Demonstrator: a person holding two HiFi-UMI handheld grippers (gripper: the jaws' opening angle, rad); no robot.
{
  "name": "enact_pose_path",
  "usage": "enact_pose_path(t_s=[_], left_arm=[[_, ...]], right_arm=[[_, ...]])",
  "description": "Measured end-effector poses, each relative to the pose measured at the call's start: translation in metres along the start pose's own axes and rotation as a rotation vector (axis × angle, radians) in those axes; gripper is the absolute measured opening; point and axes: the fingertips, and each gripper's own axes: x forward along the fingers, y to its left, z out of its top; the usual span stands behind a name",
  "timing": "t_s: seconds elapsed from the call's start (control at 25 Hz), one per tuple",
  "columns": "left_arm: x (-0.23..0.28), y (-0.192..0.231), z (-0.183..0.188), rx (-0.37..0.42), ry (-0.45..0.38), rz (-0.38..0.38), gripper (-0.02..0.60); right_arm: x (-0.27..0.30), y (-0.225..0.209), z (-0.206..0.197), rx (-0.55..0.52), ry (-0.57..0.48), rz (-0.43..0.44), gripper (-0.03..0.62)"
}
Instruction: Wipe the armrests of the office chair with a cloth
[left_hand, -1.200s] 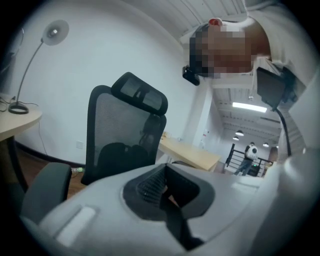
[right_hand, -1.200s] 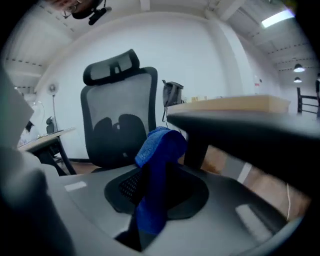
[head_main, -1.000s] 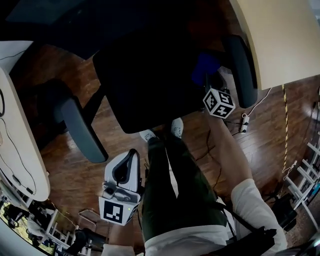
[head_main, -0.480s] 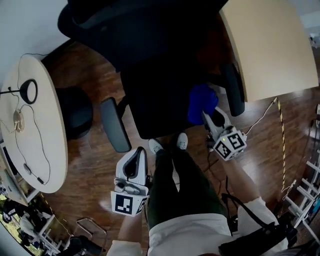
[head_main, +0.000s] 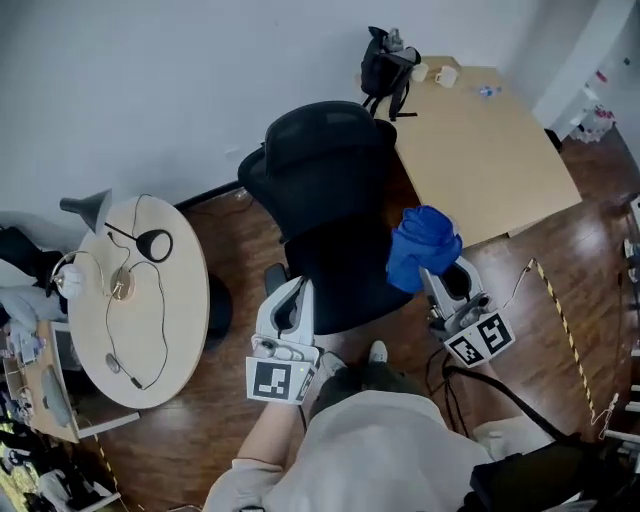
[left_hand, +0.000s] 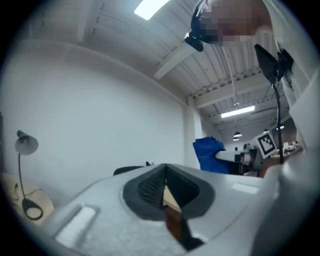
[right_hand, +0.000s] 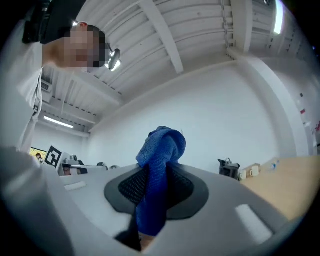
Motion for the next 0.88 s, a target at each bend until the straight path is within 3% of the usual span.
enact_pose_path(t_s=[0.16, 0.44, 0.68, 0.88], left_arm=[[-0.010, -0.003, 0.018, 0.033, -0.022, -0.014, 0.005], [-0.052, -0.031, 0.022, 0.074, 0.008, -0.012, 0.005], [-0.103, -0.082, 0.027, 0.112, 0.020, 0.051, 0.011], [-0.140, -0.161, 0.013, 0.057, 0.041, 0.046, 0.040]], right_arm=[[-0.013, 0.028, 0.021, -0.081, -0.002, 0.013, 0.087], [-0.058, 0.052, 0.022, -0.018, -0.013, 0.026, 0.087], [-0.111, 0.064, 0.041, -0.013, -0.055, 0.104, 0.087], [-0.185, 0.065, 0.051, -0.008, -0.031, 0.161, 0.087]])
